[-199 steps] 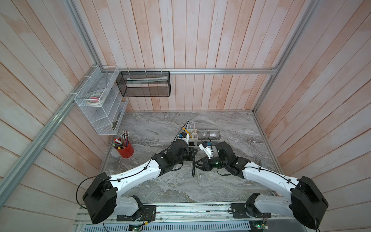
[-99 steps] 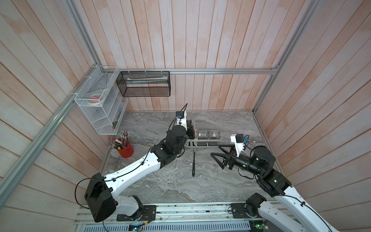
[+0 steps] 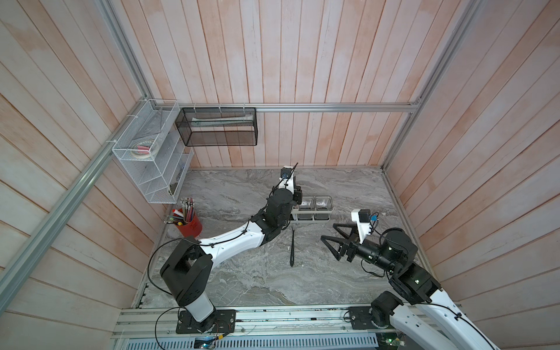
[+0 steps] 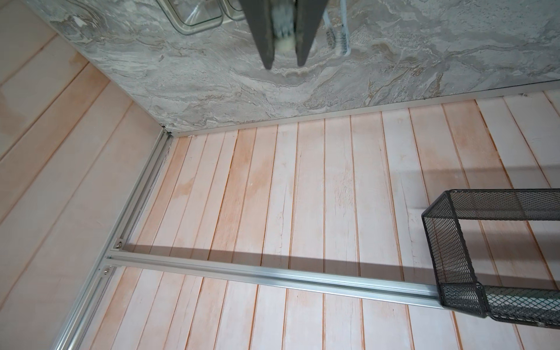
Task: Place the toothbrush into the toothbrush holder
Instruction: Place the toothbrush in the toothbrush holder.
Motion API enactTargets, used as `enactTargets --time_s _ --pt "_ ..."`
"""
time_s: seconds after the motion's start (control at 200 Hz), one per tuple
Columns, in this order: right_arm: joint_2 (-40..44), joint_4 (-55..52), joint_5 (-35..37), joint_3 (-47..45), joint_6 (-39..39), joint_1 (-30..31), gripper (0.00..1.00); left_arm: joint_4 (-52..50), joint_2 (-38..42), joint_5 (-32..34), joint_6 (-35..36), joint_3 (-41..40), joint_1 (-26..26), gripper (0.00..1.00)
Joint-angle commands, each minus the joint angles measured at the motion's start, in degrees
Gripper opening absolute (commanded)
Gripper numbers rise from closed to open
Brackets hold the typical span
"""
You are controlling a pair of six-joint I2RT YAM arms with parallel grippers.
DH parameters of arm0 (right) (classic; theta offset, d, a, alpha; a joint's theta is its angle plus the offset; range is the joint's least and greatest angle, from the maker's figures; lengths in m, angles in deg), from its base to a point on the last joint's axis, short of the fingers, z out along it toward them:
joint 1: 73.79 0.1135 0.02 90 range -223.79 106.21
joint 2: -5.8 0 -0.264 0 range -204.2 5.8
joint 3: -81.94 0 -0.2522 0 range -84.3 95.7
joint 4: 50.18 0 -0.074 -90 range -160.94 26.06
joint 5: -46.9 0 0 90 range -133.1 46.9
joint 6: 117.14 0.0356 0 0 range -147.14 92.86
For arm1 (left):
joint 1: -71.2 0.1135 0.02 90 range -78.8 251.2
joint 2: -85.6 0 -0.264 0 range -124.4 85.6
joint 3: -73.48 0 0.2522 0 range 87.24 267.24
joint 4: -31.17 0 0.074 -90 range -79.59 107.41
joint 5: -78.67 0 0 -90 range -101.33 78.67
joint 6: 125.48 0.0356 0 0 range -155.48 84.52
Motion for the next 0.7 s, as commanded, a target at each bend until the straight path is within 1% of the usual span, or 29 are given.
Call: enactTargets --time_s 0.0,0.22,0.33,0.695 --pt "0.6 2.2 -1.0 -0.6 0.0 -0.3 0.98 6.4 -1.1 0.5 0.0 1.9 0.6 0.0" --pt "0.7 4.1 -2.2 -1.5 0.6 -0.4 0.98 11.8 -2.8 2.1 -0.8 0.4 0.9 0.0" --pt "0.6 4.5 -2.7 -2.1 0.6 -0.3 0.98 10.4 -3.8 0.8 -2.7 0.8 1.4 0.0" --pt "1.4 5.2 -3.7 -3.3 1.4 -0.3 0.98 11.7 -6.8 1.0 -4.0 -0.7 1.4 0.0"
